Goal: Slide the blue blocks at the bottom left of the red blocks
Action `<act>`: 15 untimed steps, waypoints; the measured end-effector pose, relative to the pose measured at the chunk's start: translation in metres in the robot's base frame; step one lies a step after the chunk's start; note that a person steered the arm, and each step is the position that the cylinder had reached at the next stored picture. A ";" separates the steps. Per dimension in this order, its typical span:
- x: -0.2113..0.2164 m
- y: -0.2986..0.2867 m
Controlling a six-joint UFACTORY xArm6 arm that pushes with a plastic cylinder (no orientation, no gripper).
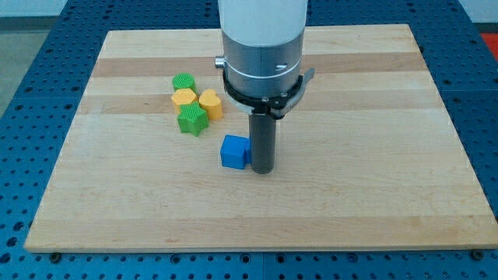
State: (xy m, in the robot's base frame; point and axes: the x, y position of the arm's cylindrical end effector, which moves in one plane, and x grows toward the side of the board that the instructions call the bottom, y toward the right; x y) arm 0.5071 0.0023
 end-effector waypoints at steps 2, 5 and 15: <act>-0.025 0.000; 0.033 -0.009; 0.022 0.018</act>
State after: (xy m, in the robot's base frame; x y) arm 0.5288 0.0200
